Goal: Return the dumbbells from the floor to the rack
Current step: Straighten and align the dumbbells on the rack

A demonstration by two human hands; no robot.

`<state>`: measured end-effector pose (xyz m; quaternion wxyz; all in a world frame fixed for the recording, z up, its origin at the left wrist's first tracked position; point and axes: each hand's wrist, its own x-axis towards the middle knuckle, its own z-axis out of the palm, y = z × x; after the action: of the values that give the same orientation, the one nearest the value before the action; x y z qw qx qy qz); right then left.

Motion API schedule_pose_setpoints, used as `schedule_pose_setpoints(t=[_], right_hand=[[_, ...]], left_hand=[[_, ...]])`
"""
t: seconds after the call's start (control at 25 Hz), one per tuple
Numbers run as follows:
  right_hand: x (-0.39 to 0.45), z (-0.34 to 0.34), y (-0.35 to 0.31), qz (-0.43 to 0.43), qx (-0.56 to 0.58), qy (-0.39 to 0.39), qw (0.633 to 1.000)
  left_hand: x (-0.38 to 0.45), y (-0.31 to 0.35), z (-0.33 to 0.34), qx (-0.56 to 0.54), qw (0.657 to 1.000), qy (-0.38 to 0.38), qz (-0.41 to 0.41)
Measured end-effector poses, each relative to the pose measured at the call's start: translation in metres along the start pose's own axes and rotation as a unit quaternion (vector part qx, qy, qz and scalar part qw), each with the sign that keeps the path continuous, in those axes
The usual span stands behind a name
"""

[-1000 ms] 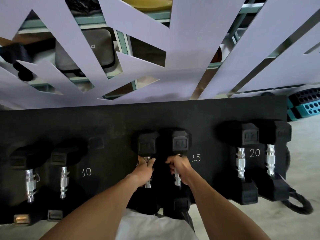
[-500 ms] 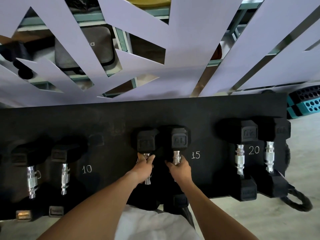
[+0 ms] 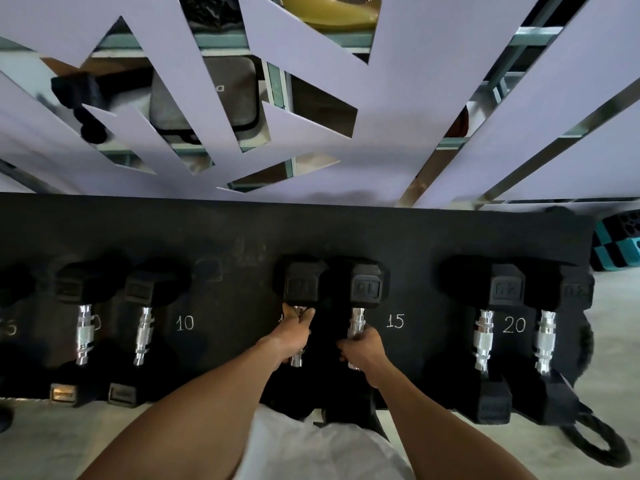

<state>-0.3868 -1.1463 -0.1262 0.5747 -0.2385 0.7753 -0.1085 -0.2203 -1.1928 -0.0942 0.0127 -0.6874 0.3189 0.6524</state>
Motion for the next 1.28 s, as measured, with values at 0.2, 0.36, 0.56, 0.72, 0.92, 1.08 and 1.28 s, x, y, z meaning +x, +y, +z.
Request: schedule_pose_setpoints(t=[0.2,0.36,0.56,0.72,0.92,1.08,1.28], right_hand=[[-0.019,-0.033,-0.018,-0.04,-0.315,-0.048,0.947],[-0.053,-0.033,-0.033,-0.052,-0.478,-0.04,0.876],[-0.098,0.041,-0.055,-0.177,-0.443,-0.121,0.871],[-0.119,0.102,-0.064,-0.209,-0.426,-0.141,0.869],[-0.159,0.21,-0.066,-0.171,-0.375,-0.119,0.903],[-0.187,0.276,-0.068,-0.16,-0.327,-0.112,0.925],[-0.204,0.303,-0.08,-0.158,-0.278,-0.064,0.945]], left_hand=[[-0.016,0.008,-0.001,0.032,0.999,0.011,-0.026],[-0.052,-0.021,-0.029,0.096,0.992,0.071,0.031],[-0.099,-0.081,-0.102,0.035,0.988,0.146,0.046],[-0.121,-0.136,-0.149,0.008,0.984,0.165,0.059],[-0.148,-0.225,-0.227,-0.028,0.981,0.17,0.091],[-0.163,-0.254,-0.271,-0.015,0.982,0.158,0.102],[-0.167,-0.252,-0.305,0.023,0.984,0.136,0.116]])
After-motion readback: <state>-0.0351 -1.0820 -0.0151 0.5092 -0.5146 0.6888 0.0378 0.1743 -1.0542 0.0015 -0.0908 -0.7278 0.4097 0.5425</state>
